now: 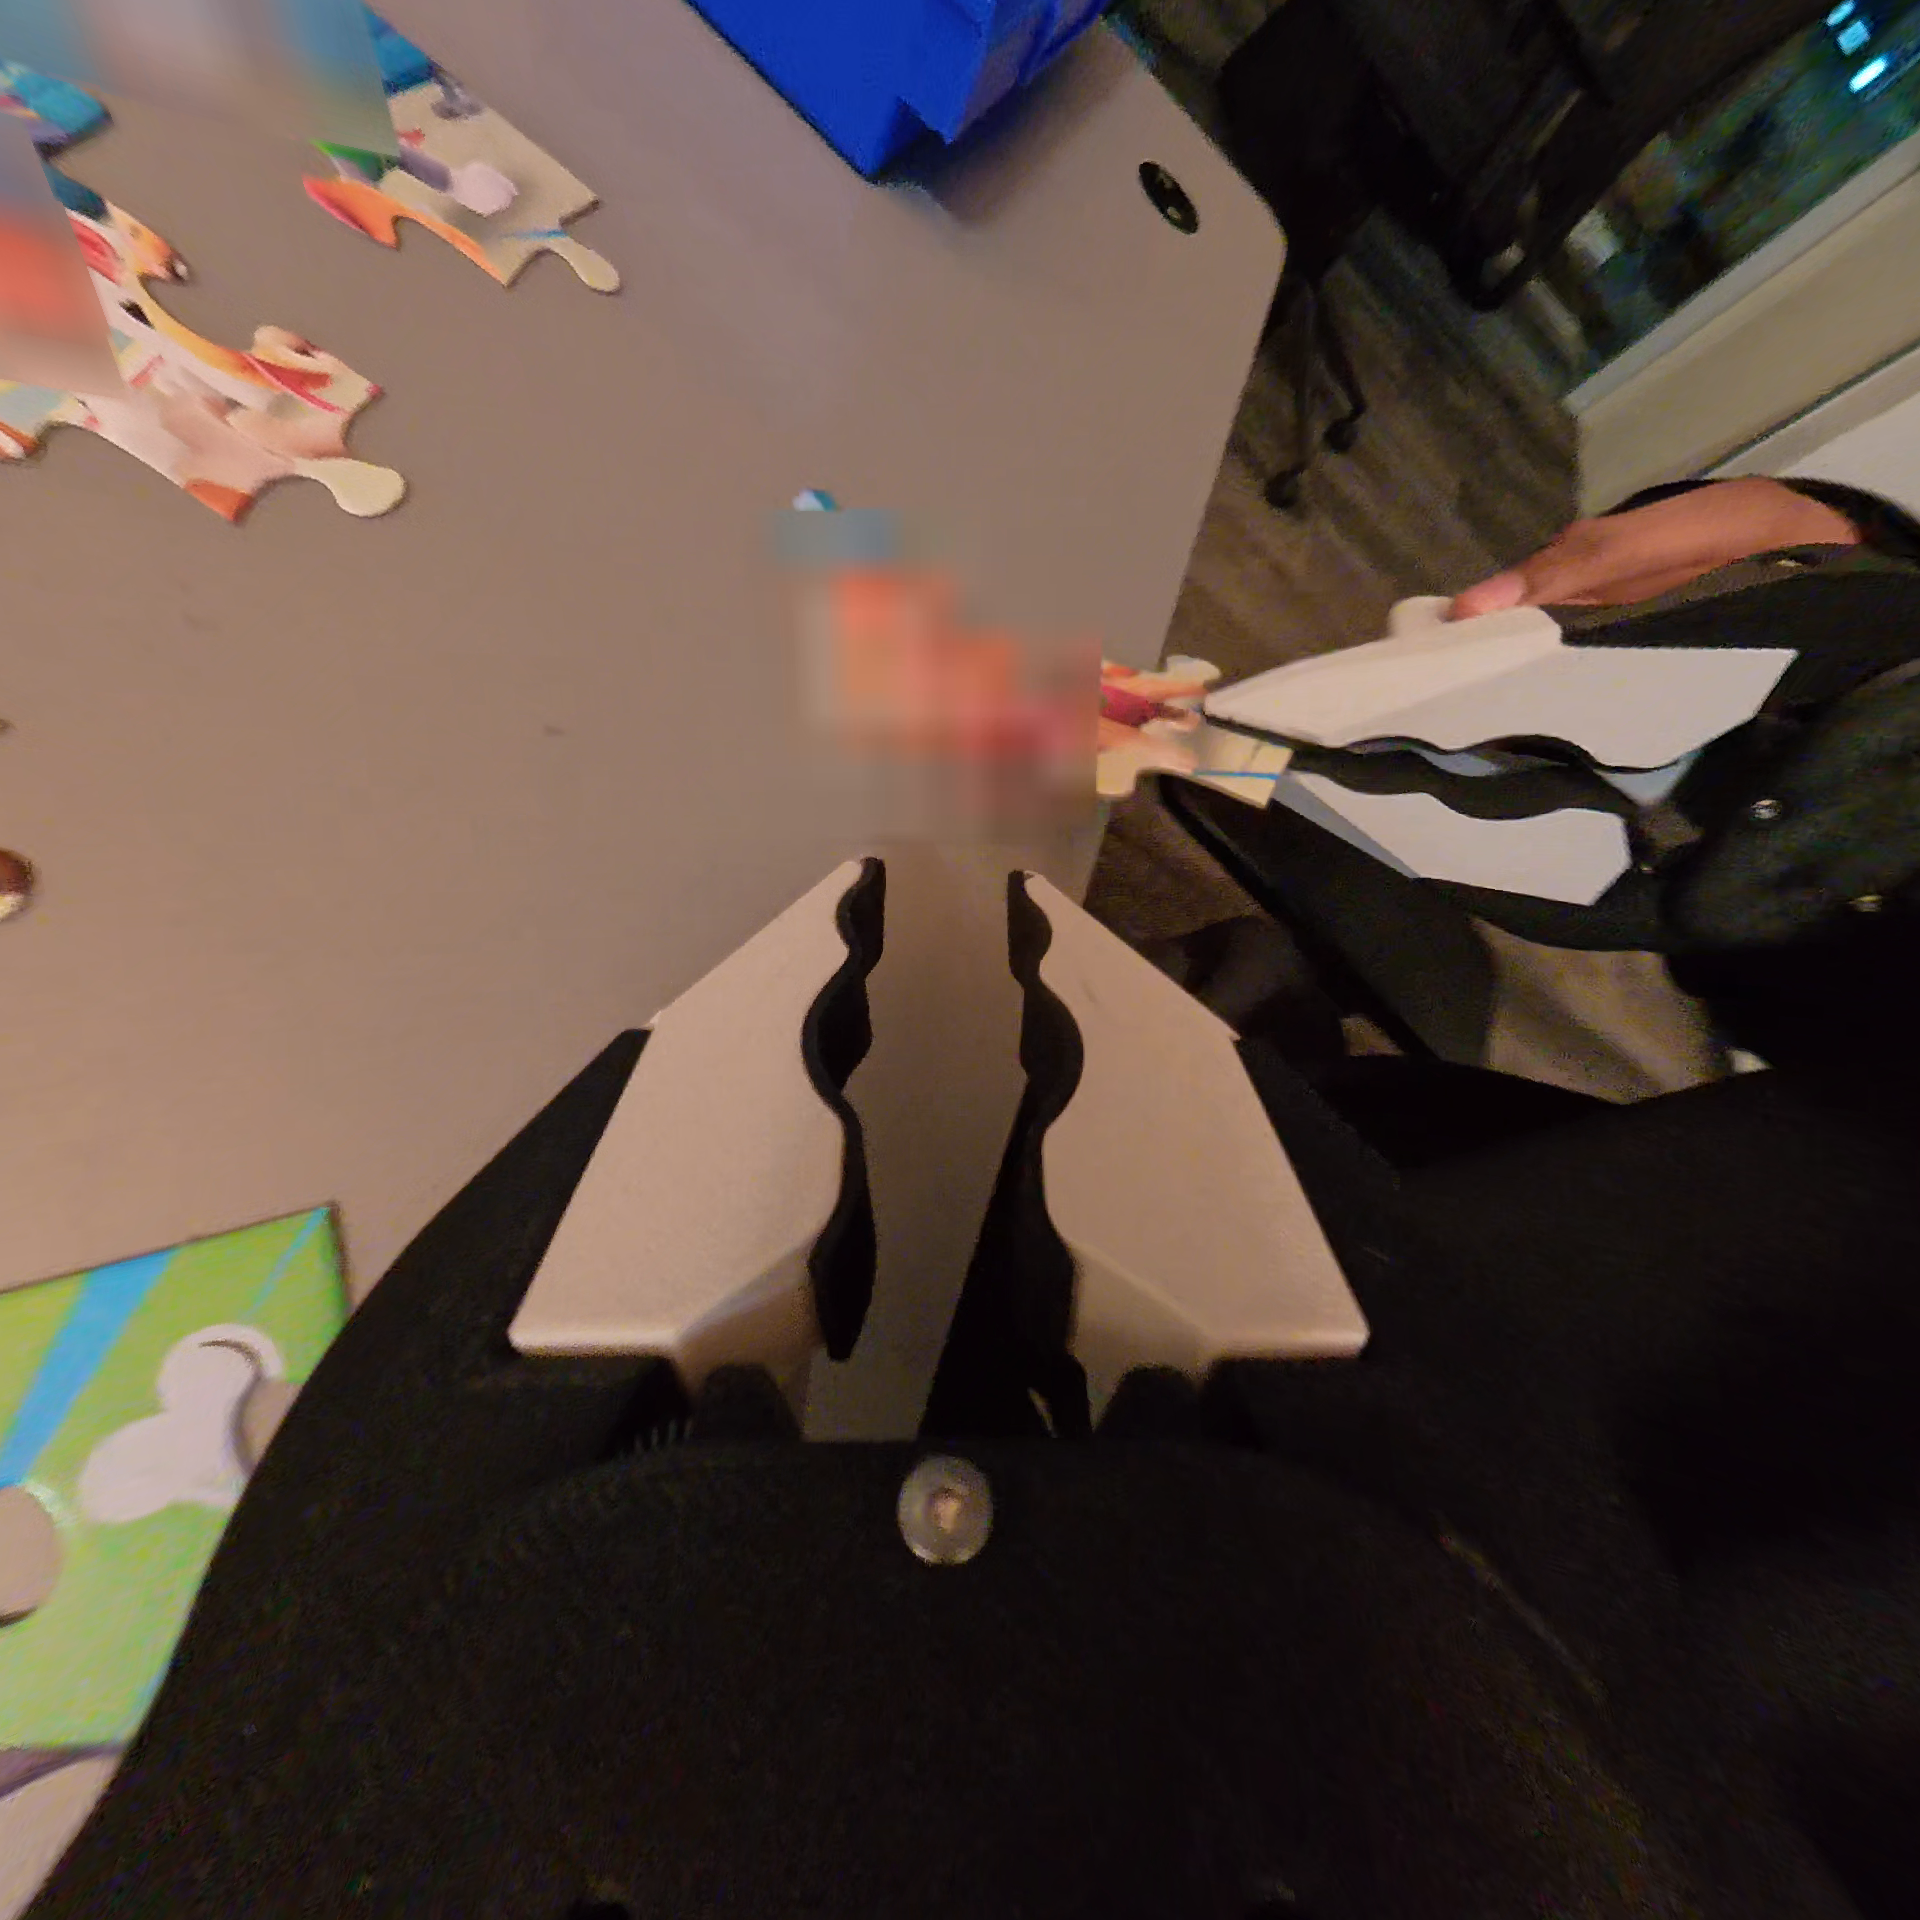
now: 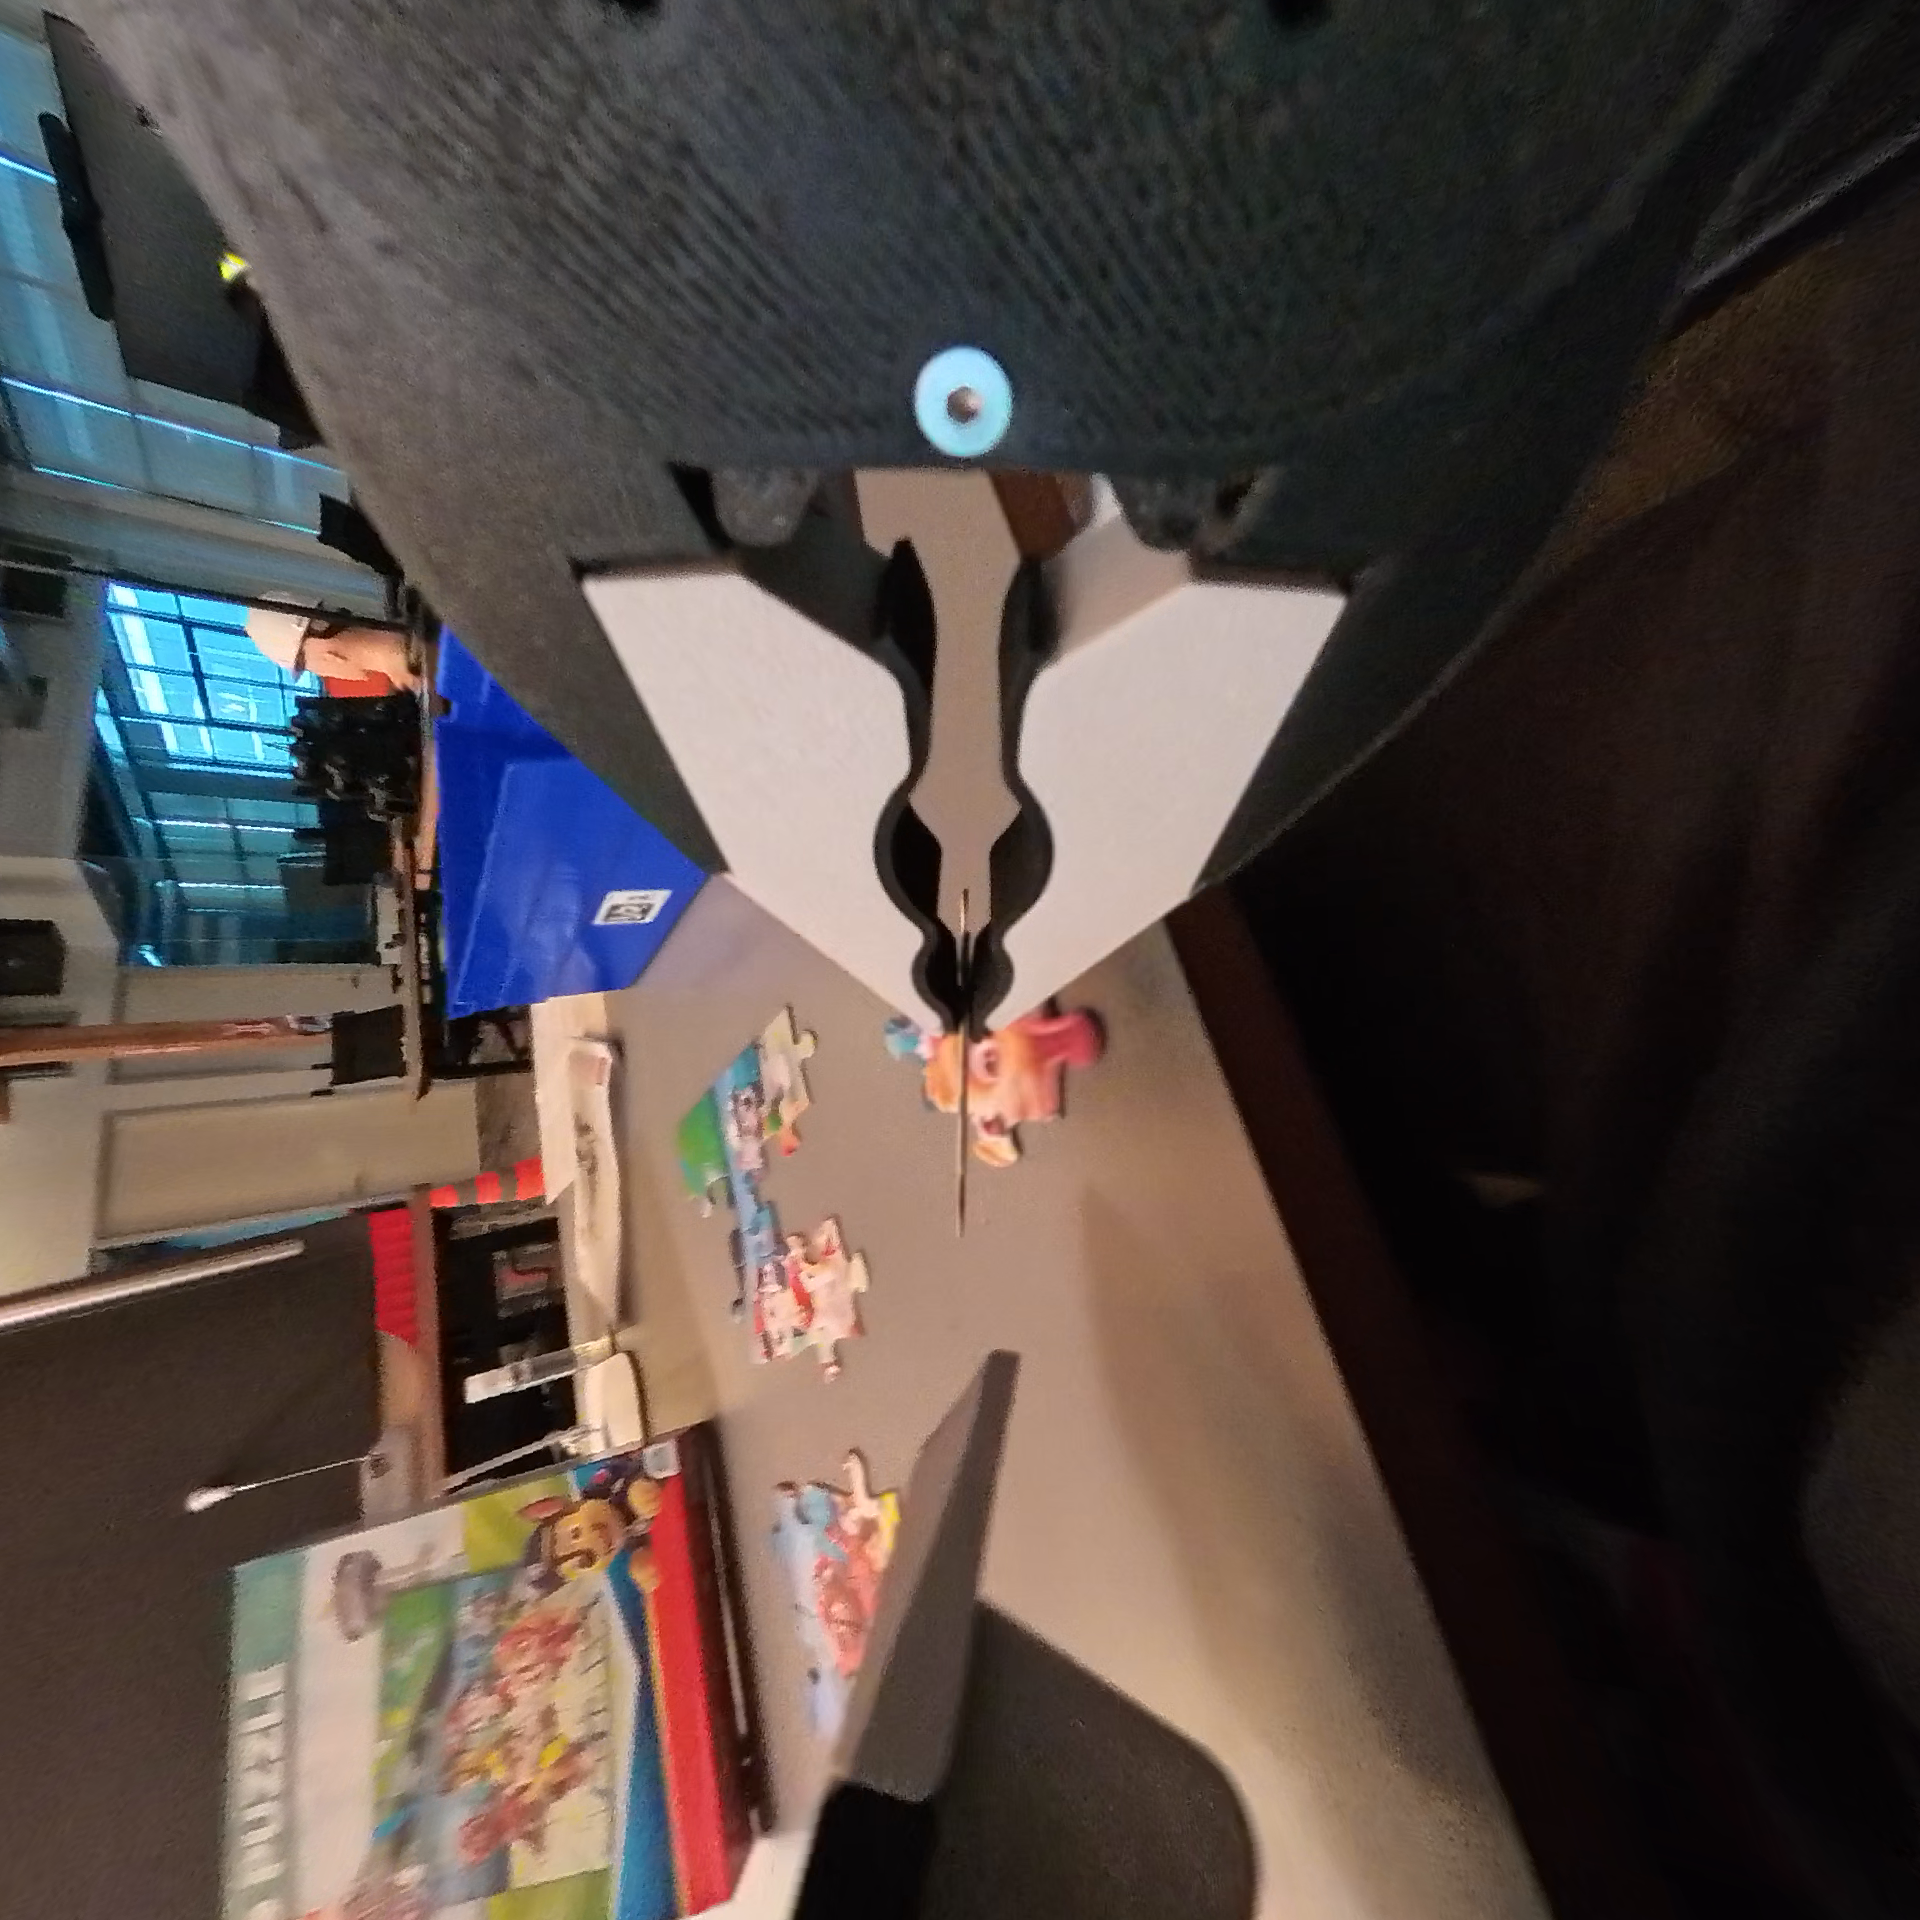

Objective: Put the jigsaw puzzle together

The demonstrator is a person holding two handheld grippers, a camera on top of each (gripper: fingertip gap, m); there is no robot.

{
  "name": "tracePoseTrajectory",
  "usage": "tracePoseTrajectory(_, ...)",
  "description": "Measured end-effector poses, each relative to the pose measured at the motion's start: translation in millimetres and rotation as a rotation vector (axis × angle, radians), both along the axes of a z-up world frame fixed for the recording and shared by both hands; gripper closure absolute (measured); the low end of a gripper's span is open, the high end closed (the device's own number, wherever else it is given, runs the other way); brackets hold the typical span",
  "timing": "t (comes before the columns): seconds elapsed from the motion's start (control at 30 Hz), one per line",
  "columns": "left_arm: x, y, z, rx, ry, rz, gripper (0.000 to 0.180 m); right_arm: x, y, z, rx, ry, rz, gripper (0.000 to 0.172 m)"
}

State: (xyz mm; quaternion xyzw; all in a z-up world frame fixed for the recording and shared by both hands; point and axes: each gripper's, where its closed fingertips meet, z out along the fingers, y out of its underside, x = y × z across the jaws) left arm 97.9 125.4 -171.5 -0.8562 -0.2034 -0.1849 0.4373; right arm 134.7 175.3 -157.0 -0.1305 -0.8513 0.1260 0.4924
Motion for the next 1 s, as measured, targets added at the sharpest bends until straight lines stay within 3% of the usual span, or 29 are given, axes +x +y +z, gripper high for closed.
tracePoseTrajectory(0.13, 7, 4, 6, 0.056, -0.113, -0.009, 0.157, -15, 8, 16, 0.058, 0.085, 0.013, 0.172)
tracePoseTrajectory(0.33, -2, 6, 7, 0.054, -0.119, 0.011, 0.157, -31, 31, 21, 0.048, 0.086, -0.032, 0.172)
tracePoseTrajectory(0.6, -11, 18, -3, -0.031, 0.010, -0.009, 0.157, -27, 117, -32, 0.092, -0.099, -0.251, 0.171)
tracePoseTrajectory(0.67, -13, 21, -4, -0.040, 0.019, -0.013, 0.157, -27, 121, -41, 0.003, -0.147, -0.276, 0.152)
tracePoseTrajectory(0.7, -13, 23, -5, -0.041, 0.014, -0.016, 0.157, -29, 122, -41, -0.051, -0.155, -0.300, 0.149)
tracePoseTrajectory(0.83, -17, 26, -5, -0.046, 0.000, -0.014, 0.157, -27, 101, -22, -0.355, -0.246, -0.283, 0.121)
tracePoseTrajectory(1.0, -24, 28, -3, -0.038, -0.008, 0.001, 0.158, -30, 25, 4, -0.843, -0.474, -0.057, 0.099)
